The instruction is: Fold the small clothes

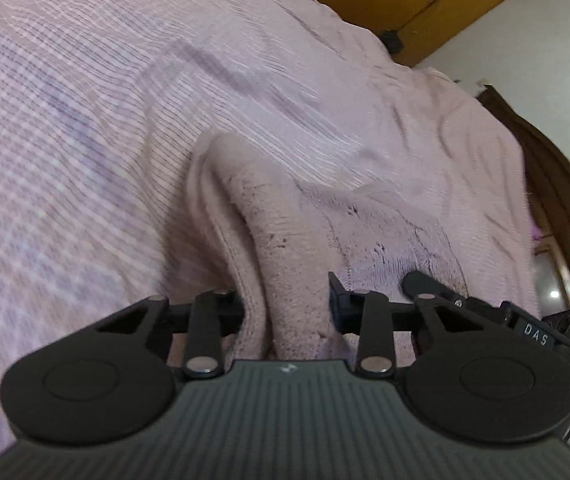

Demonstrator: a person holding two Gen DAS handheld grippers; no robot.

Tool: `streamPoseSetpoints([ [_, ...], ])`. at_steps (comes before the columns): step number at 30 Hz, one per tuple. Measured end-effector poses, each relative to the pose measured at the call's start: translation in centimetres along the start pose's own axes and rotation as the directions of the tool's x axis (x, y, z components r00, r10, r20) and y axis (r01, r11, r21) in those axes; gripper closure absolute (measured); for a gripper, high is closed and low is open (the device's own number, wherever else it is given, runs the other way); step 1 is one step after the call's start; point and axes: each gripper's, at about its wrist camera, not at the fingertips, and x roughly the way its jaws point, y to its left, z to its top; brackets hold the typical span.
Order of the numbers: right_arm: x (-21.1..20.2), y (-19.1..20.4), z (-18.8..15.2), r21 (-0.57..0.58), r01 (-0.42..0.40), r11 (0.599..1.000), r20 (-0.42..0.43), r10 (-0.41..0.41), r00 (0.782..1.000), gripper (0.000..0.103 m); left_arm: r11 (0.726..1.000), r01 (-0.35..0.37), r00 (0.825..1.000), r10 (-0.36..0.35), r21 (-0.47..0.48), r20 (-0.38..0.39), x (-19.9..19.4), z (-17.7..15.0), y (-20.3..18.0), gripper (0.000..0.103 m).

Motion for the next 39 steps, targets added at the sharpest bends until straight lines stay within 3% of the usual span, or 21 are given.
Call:
streamPoseSetpoints([
  [7,-9.1,1.0,-1.8,-0.048,0.045,0.998,-0.012,-0.045,0.999,0.055,0.995,0.040,0.998,-0.036,0.092,-0.045,-2.7,-6.6,-5.1,0.067],
  [12,-13.6,-0.4,-5.2,-0.058,0.130,0.990,-0.027,-0.132,0.991,0.054,0.979,-0.025,0.994,0.046,0.203,-0.100,-1.2,-11.8,-7.2,0.066],
  [15,-13.8,-2.1,-7.6,-0.077,0.215,0.974,-0.056,-0.220,0.974,0.053,0.947,-0.128,0.984,0.159,0.296,-0.085,-0.3,-14.0,-7.7,0.064],
  [17,-13.1,-3.3,-8.9,-0.075,0.260,0.963,-0.074,-0.265,0.961,0.051,0.930,-0.179,0.975,0.212,0.320,-0.072,0.2,-14.7,-7.6,0.056],
  [19,-12.6,-3.8,-10.2,-0.097,0.301,0.949,-0.064,-0.308,0.949,0.044,0.917,-0.234,0.964,0.261,0.324,-0.043,0.0,-15.1,-7.1,0.032],
  [21,-12.3,-4.0,-11.4,-0.109,0.324,0.940,-0.037,-0.329,0.944,0.036,0.897,-0.279,0.953,0.302,0.342,-0.014,-0.5,-15.7,-7.1,0.025],
  [25,-11.9,-3.7,-12.3,-0.121,0.350,0.929,0.004,-0.352,0.936,0.026,0.869,-0.321,0.941,0.339,0.376,0.019,-1.0,-16.4,-8.1,0.025],
  [30,-12.8,-2.2,-13.6,-0.197,0.393,0.898,0.063,-0.389,0.919,0.019,0.829,-0.380,0.920,0.385,0.411,0.073,-1.8,-17.4,-9.5,0.024],
  [39,-17.0,0.6,-17.4,-0.245,0.438,0.865,0.201,-0.397,0.896,0.008,0.789,-0.454,0.890,0.425,0.415,0.166,-5.1,-20.8,-10.1,0.023],
])
